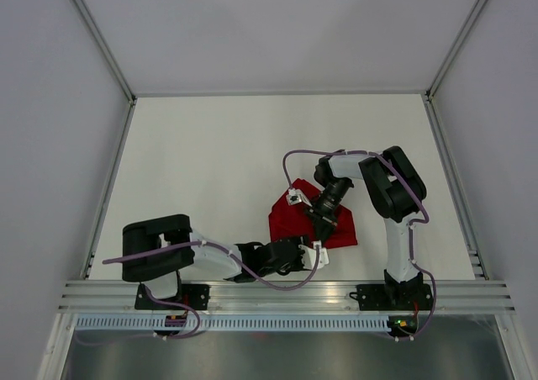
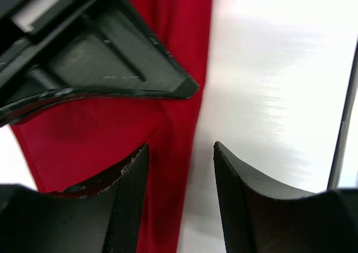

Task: Fold the napkin, place the utensils inside, and roll it up
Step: Roll the napkin at the center of the board.

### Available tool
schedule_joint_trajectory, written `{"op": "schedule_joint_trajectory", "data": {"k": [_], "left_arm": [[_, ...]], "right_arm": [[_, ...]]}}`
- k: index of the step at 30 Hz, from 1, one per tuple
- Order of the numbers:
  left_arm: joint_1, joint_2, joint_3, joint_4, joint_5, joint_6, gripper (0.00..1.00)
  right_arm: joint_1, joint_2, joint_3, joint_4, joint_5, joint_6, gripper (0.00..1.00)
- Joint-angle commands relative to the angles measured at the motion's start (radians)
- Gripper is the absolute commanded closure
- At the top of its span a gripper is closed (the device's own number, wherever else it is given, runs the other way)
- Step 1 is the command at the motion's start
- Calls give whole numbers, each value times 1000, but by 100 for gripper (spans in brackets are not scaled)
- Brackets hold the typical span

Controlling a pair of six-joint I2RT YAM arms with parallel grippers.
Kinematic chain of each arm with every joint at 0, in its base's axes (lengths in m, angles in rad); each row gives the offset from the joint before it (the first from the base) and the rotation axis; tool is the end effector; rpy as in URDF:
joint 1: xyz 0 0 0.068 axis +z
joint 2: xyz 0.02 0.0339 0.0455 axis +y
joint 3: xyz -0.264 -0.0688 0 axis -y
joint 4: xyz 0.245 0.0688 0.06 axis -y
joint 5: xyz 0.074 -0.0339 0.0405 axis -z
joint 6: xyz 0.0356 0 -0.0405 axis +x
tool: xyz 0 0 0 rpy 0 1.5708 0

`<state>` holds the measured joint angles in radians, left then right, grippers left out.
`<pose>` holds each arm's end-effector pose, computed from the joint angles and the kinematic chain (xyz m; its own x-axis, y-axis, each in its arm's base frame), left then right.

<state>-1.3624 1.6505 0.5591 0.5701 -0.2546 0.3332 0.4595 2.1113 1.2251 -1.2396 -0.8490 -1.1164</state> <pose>0.0711 -0.2929 0.1329 0.1975 0.5958 -0.7785 0.8857 0.2318 0.4022 0.2623 0.1596 0.1051 -0.3896 -0.8552 -0.3419 -0.6575 -0.0018 0.7535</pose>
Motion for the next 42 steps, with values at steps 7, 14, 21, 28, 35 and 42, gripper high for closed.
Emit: {"op": "schedule_joint_trajectory", "data": {"k": [7,14,21,28,35,42], "left_arm": [[-9,133,71,109,77,69,48],[-6,189,39,119,43,1,81],[-3,203,12,119,64,-75,98],[85,157,-45,172,250,-241,98],[190,146,-64,178,446,-367,98],[301,173,-18,136,640,-487,98]], "right_arm": [[-18,46,-1,144,110,-45,99],[-21,44,-3,147,107,-42,98],[-21,35,-6,155,102,-36,95],[-27,-80,-45,229,88,19,61],[-45,-252,-59,339,88,151,50],[-96,-514,-143,506,143,227,47]]}}
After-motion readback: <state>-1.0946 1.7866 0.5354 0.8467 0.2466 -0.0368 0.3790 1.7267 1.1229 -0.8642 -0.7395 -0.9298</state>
